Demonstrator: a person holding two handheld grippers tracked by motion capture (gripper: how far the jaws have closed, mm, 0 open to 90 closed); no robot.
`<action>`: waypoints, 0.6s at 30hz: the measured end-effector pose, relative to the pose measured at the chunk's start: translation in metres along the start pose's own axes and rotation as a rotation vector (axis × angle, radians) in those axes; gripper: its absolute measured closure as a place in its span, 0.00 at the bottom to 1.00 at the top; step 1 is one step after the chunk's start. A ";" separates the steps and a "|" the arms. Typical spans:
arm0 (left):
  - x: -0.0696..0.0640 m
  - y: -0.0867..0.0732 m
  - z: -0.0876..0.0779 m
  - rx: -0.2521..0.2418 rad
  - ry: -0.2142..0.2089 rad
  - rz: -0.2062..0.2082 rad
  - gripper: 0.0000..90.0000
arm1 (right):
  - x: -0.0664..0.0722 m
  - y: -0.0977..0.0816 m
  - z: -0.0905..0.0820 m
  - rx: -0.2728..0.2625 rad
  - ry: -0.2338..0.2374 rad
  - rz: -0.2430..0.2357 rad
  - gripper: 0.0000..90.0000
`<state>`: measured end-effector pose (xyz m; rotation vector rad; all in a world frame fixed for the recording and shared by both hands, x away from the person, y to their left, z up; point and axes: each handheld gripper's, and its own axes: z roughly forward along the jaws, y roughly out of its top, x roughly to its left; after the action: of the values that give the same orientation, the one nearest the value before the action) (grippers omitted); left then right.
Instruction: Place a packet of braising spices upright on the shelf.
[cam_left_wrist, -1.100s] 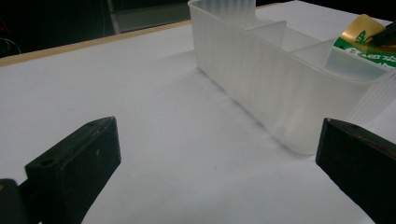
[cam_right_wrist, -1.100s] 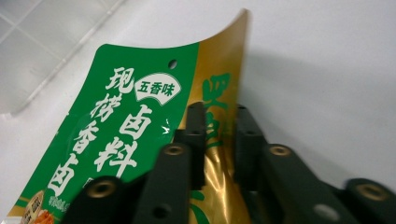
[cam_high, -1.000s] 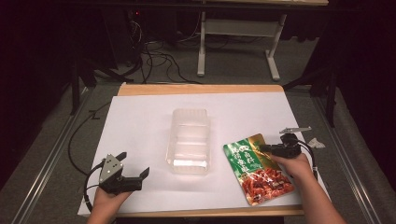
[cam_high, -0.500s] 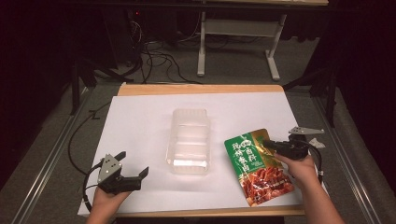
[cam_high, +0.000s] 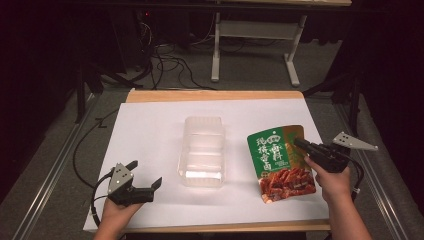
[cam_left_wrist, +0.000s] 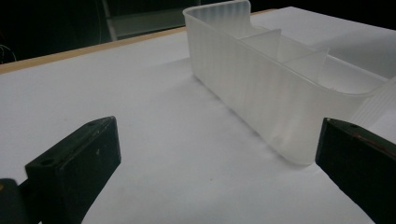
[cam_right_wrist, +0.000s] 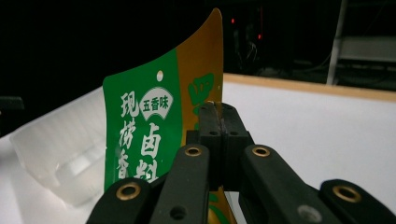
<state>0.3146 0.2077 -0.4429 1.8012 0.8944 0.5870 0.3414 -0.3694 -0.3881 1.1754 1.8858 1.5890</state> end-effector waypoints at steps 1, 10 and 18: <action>0.000 0.000 0.000 0.000 0.000 0.000 0.01 | 0.002 0.002 -0.001 -0.019 -0.002 -0.004 1.00; 0.001 0.000 -0.002 -0.001 0.005 -0.002 0.00 | 0.015 0.014 -0.007 -0.124 -0.021 -0.048 1.00; 0.001 0.000 -0.002 0.000 0.006 0.001 0.01 | 0.022 0.022 -0.010 -0.179 -0.034 -0.068 1.00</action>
<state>0.3139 0.2092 -0.4426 1.8004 0.8976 0.5928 0.3289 -0.3579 -0.3604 1.0448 1.7041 1.6520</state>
